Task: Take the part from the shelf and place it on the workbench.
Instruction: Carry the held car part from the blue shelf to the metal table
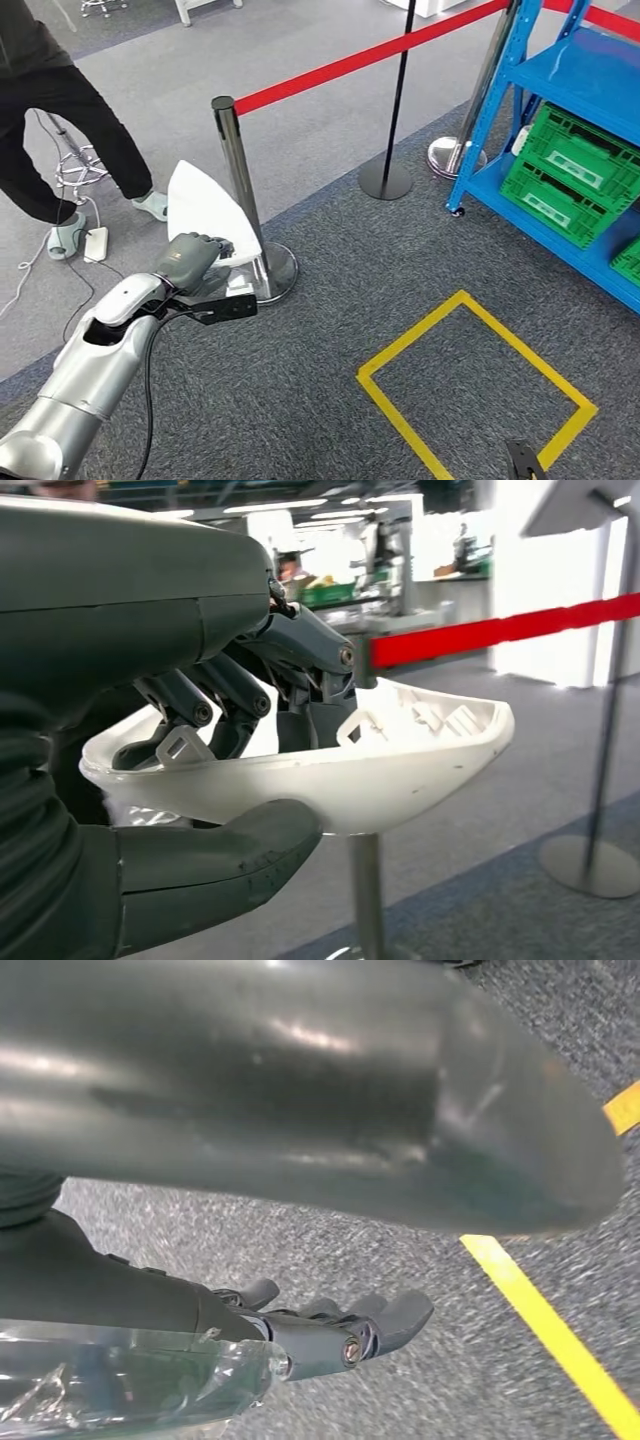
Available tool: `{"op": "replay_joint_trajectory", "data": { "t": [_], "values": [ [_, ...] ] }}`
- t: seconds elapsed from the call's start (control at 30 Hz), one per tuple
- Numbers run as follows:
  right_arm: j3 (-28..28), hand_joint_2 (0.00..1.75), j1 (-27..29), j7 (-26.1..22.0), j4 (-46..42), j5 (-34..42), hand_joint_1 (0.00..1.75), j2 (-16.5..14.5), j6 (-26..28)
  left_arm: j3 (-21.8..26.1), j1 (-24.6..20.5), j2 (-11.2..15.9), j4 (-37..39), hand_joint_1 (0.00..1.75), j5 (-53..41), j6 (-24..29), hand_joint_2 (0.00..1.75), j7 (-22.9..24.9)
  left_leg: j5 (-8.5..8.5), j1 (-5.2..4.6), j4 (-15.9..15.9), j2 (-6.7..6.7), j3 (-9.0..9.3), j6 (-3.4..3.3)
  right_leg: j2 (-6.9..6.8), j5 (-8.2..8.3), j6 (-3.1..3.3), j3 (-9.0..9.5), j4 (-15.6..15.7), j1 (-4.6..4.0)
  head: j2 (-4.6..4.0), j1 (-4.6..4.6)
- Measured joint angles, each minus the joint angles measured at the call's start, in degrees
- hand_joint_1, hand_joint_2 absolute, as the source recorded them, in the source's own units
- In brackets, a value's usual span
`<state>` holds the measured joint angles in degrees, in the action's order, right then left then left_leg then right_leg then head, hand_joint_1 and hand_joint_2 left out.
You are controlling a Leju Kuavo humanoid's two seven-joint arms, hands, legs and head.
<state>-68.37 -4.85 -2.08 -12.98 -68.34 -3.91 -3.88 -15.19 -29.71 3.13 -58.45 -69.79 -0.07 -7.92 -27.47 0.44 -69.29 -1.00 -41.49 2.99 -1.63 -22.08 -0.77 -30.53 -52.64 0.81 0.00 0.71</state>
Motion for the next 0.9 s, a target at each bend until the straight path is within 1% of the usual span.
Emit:
{"op": "replay_joint_trajectory", "data": {
  "t": [0.03, 0.07, 0.1, 0.13, 0.17, 0.2, 0.23, 0.27, 0.3, 0.33, 0.37, 0.4, 0.43, 0.47, 0.5, 0.53, 0.57, 0.6, 0.63, 0.67, 0.7, 0.77, 0.8, 0.83, 0.87, 0.9],
  "values": [
    [0.0, 0.0, 0.0, 0.0, 0.0, 0.0, 0.0, 0.0, 0.0, 0.0, 0.0, 0.0, 0.0, 1.75, 0.0, 0.0, 1.75, 0.0, 1.67, -0.03, 2.5, 0.3, 1.29, -0.11, -0.63, -0.04, -0.06, 0.08, 0.0, 0.0, 0.0, -0.01],
    [0.0, 0.0, -0.1, 0.0, 0.0, 0.0, 0.0, 0.0, 0.0, 0.0, -0.1, 0.0, 0.0, 1.75, 0.0, 0.0, 1.75, 0.0, 3.69, -0.1, 6.5, 1.31, 3.45, -0.26, -1.22, -0.13, -0.19, 0.21, 0.0, -0.02, -0.01, 0.0],
    [0.0, 0.0, -0.1, 0.0, 0.0, 0.0, 0.0, 0.0, 0.0, 0.0, -0.3, 0.0, 0.0, 1.75, 0.0, 0.0, 1.75, 0.0, 5.45, -0.24, 10.7, 3.21, 5.88, -0.41, -1.77, -0.29, -0.44, 0.34, 0.0, -0.2, -0.01, 0.02],
    [0.0, 0.0, 0.0, 0.0, 0.0, 0.0, 0.0, 0.0, 0.0, 0.0, -0.5, -0.1, 0.0, 1.75, -0.1, 0.0, 1.75, 0.0, 6.53, -0.35, 14.5, 4.82, 8.02, -0.62, -2.3, -0.49, -0.77, 0.41, -0.2, -0.39, -0.01, 0.04],
    [0.0, 0.0, 0.0, 0.0, 0.0, -0.1, 0.0, 0.0, -0.1, -0.1, -0.7, -0.2, 0.0, 1.75, -0.2, 0.0, 1.75, 0.0, 7.0, -0.45, 16.8, 5.95, 9.29, -0.89, -2.86, -0.62, -1.13, 0.51, -0.2, -0.58, -0.01, -0.04],
    [0.0, 0.0, 0.1, 0.0, 0.0, -0.1, 0.0, 0.0, -0.1, -0.1, -0.7, -0.3, 0.1, 1.75, -0.3, 0.0, 1.75, 0.1, 7.06, -0.55, 17.9, 6.18, 9.8, -1.16, -3.52, -0.72, -1.46, 0.58, -0.2, -0.71, 0.0, -0.1],
    [0.0, 0.0, 0.0, 0.1, 0.0, -0.2, 0.0, 0.0, -0.1, -0.2, -0.8, -0.2, 0.1, 1.75, -0.4, 0.1, 1.75, 0.1, 7.03, -0.57, 18.4, 5.3, 9.88, -1.5, -4.24, -0.77, -1.74, 0.71, -0.1, -0.66, 0.0, -0.24],
    [0.0, 0.0, 0.0, 0.1, 0.0, -0.2, 0.0, 0.0, -0.2, -0.2, -0.7, -0.2, 0.2, 1.75, -0.5, 0.1, 1.75, 0.2, 7.19, -0.54, 18.4, 4.51, 9.84, -1.82, -4.29, -1.05, -2.02, 0.75, -0.2, -0.51, 0.0, -0.37],
    [0.0, 0.0, -0.1, 0.1, 0.0, -0.3, 0.0, -0.1, -0.3, -0.3, -0.6, -0.1, 0.2, 1.75, -0.6, 0.1, 1.75, 0.3, 7.28, -0.49, 18.5, 3.82, 9.87, -2.13, -3.51, -1.85, -2.23, 0.45, -1.0, -0.36, 0.0, -0.39],
    [0.1, 0.0, -0.1, 0.1, 0.0, -0.4, 0.0, -0.1, -0.3, -0.3, -0.7, 0.0, 0.2, 1.75, -0.7, 0.2, 1.75, 0.4, 7.4, -0.39, 18.6, 3.15, 9.92, -2.46, -2.2, -3.23, -2.42, -0.44, -3.2, -0.24, 0.0, -0.47],
    [0.1, 0.0, 0.0, 0.1, 0.1, -0.4, 0.0, -0.2, -0.3, -0.3, -0.7, 0.0, 0.2, 1.75, -0.8, 0.2, 1.75, 0.5, 7.47, -0.32, 18.6, 2.48, 9.96, -2.72, -0.55, -5.11, -2.54, -2.05, -6.7, -0.17, 0.0, -0.55],
    [0.1, 0.0, 0.1, 0.1, 0.1, -0.4, 0.0, -0.2, -0.3, -0.4, -0.7, 0.0, 0.3, 1.75, -0.9, 0.2, 1.75, 0.5, 7.5, -0.31, 18.7, 1.75, 9.95, -2.9, 0.65, -7.14, -2.58, -4.21, -11.3, -0.2, 0.0, -0.62],
    [0.1, 0.0, 0.2, 0.1, 0.1, -0.4, 0.0, -0.2, -0.3, -0.4, -0.7, 0.0, 0.3, 1.75, -0.9, 0.2, 1.75, 0.6, 7.51, -0.32, 18.7, 0.97, 9.95, -3.0, 1.23, -8.69, -2.6, -6.44, -15.7, -0.25, 0.0, -0.7],
    [0.2, 0.0, 0.3, 0.1, 0.1, -0.4, 0.0, -0.2, -0.3, -0.5, -0.5, -0.1, 0.4, 1.75, -0.9, 0.2, 1.75, 0.6, 7.52, -0.31, 18.7, 0.17, 9.98, -3.01, 1.48, -9.27, -2.57, -8.07, -18.6, -0.28, 0.0, -0.75],
    [0.2, 0.0, 0.3, 0.1, 0.1, -0.4, 0.0, -0.2, -0.3, -0.5, -0.4, 0.0, 0.4, 1.75, -0.9, 0.2, 1.75, 0.6, 7.52, -0.29, 18.7, -0.64, 10.03, -3.0, 1.59, -8.68, -2.52, -8.69, -19.1, -0.29, 0.0, -0.74],
    [0.2, 0.0, 0.3, 0.1, 0.1, -0.4, 0.0, -0.2, -0.3, -0.6, -0.3, 0.0, 0.4, 1.75, -0.9, 0.2, 1.75, 0.6, 7.52, -0.22, 18.7, -1.41, 10.12, -2.96, 1.75, -6.96, -2.45, -8.02, -17.0, -0.27, 0.0, -0.74],
    [0.2, 0.0, 0.3, 0.1, 0.1, -0.5, 0.0, -0.2, -0.3, -0.6, -0.3, 0.0, 0.5, 1.75, -0.9, 0.3, 1.75, 0.6, 7.5, -0.11, 18.7, -2.16, 10.24, -2.86, 2.28, -4.57, -2.39, -6.33, -13.0, -0.2, 0.0, -0.73],
    [0.3, 0.0, 0.3, 0.1, 0.1, -0.5, 0.0, -0.2, -0.2, -0.6, -0.4, 0.0, 0.4, 1.75, -1.0, 0.5, 1.75, 0.6, 7.47, -0.02, 18.7, -2.87, 10.3, -2.66, 3.62, -2.3, -2.37, -4.28, -8.5, -0.08, 0.0, -0.75],
    [0.3, 0.0, 0.3, 0.0, 0.1, -0.5, 0.0, -0.3, -0.1, -0.6, -0.5, -0.1, 0.4, 1.75, -1.0, 0.7, 1.75, 0.6, 7.45, 0.04, 18.6, -3.55, 10.27, -2.38, 4.87, -0.79, -2.34, -2.36, -4.4, 0.11, 0.0, -0.76],
    [0.3, 0.0, 0.3, 0.0, 0.1, -0.6, 0.0, -0.3, 0.0, -0.6, -0.5, -0.1, 0.4, 1.75, -1.0, 0.9, 1.75, 0.6, 7.52, 0.09, 18.6, -4.16, 10.17, -2.02, 5.85, 0.01, -2.28, -1.06, -1.8, 0.2, 0.0, -0.74],
    [0.3, 0.0, 0.2, -0.1, 0.1, -0.6, 0.0, -0.3, 0.1, -0.6, -0.4, -0.1, 0.4, 1.75, -1.0, 1.0, 1.75, 0.6, 7.66, 0.15, 18.7, -4.75, 10.02, -1.62, 6.32, 0.11, -2.13, -0.41, -0.6, 0.21, 0.0, -0.78],
    [0.3, 0.0, 0.1, -0.3, 0.1, -0.6, 0.0, -0.3, 0.3, -0.5, 0.0, -0.1, 0.3, 1.75, -1.0, 1.2, 1.75, 0.8, 7.95, 0.37, 19.1, -5.68, 9.83, -0.88, 5.26, 0.14, -1.53, -0.08, -0.2, 0.13, 0.0, -0.74],
    [0.3, 0.0, 0.0, -0.4, 0.1, -0.6, 0.0, -0.3, 0.3, -0.4, 0.1, 0.0, 0.1, 1.75, -1.0, 1.2, 1.75, 0.9, 7.52, 0.33, 18.6, -5.19, 9.51, -0.61, 4.64, 0.27, -1.09, 0.05, 0.1, 0.15, 0.0, -0.68],
    [0.3, 0.0, -0.1, -0.6, 0.1, -0.7, 0.0, -0.3, 0.4, -0.4, 0.2, 0.0, 0.0, 1.75, -1.0, 1.2, 1.75, 1.0, 6.39, 0.21, 16.9, -4.13, 8.62, -0.38, 3.95, 0.43, -0.7, 0.17, 0.3, 0.19, 0.0, -0.5],
    [0.3, 0.0, -0.1, -0.7, 0.1, -0.7, 0.0, -0.3, 0.4, -0.3, 0.2, 0.0, -0.1, 1.75, -1.1, 1.2, 1.75, 1.1, 4.59, 0.09, 13.8, -2.73, 7.05, -0.21, 3.2, 0.54, -0.37, 0.26, 0.6, 0.21, 0.0, -0.38],
    [0.3, 0.0, -0.1, -0.7, 0.1, -0.7, 0.0, -0.3, 0.4, -0.3, 0.2, -0.1, -0.2, 1.75, -1.2, 1.2, 1.75, 1.2, 2.42, -0.04, 9.4, -1.32, 4.94, -0.07, 2.48, 0.55, -0.16, 0.29, 0.7, 0.12, 0.0, -0.22]
  ]
}}
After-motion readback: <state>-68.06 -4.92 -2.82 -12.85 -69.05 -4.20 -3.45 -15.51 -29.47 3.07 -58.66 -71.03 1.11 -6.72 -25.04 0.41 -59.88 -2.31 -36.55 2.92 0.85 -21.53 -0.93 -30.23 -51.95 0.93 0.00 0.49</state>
